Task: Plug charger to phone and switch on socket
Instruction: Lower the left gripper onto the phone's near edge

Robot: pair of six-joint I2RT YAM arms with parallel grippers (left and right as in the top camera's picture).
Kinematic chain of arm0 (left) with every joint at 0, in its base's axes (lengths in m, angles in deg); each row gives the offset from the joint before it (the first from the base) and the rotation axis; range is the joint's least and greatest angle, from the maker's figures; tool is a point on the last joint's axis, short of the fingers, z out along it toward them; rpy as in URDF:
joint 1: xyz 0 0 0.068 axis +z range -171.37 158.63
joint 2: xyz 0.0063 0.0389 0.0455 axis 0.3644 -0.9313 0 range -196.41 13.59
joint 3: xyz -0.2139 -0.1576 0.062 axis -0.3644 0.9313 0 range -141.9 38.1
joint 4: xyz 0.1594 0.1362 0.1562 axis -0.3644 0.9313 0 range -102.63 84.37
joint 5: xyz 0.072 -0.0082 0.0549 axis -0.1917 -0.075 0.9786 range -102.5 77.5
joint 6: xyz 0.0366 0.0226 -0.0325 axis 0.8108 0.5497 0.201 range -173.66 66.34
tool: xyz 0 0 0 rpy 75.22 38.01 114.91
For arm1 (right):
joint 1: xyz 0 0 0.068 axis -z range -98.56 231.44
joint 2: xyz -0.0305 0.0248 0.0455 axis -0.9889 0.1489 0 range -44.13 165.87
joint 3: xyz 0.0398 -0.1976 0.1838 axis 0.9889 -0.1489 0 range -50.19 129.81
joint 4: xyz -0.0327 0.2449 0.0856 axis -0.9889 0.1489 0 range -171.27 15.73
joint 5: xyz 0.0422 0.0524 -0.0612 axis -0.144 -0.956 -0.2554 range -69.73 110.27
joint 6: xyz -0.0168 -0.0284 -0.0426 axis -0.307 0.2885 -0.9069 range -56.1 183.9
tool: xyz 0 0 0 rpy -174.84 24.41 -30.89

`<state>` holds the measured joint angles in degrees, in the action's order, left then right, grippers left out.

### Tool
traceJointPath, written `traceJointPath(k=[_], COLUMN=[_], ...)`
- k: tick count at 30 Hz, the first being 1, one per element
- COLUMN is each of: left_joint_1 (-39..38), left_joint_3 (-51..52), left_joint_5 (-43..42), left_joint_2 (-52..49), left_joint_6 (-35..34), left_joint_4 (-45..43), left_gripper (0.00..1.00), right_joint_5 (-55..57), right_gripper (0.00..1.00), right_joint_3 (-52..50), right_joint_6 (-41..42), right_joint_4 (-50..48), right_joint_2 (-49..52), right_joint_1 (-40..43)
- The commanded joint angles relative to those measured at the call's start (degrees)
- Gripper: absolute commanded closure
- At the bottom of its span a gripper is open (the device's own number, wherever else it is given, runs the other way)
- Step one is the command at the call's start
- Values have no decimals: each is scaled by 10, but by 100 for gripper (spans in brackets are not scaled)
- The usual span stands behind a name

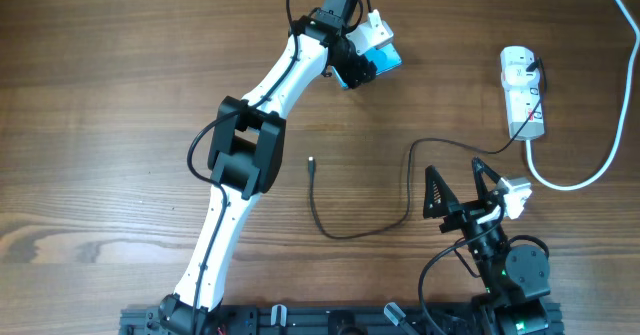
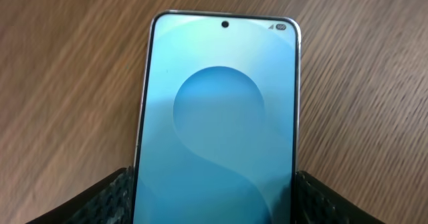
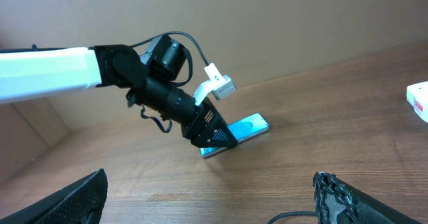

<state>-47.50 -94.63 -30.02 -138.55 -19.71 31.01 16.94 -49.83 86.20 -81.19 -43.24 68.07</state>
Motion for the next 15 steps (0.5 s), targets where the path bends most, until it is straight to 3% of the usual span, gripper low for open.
traceJointPath(k=[1,15], left_joint_1=[15,37], left_joint_3=[28,28], left_joint_5=[74,82], left_joint_2=[-44,-44], left_joint_6=[-85,-195], left_joint_4=[60,217], left_gripper=[25,25], right_joint_5=[6,6], right_gripper=[0,0], right_joint_3=[-1,-1], right_joint_6=[3,3], right_joint_4=[-1,-1], right_joint_2=[-7,-7], right_joint_1=[-2,-2])
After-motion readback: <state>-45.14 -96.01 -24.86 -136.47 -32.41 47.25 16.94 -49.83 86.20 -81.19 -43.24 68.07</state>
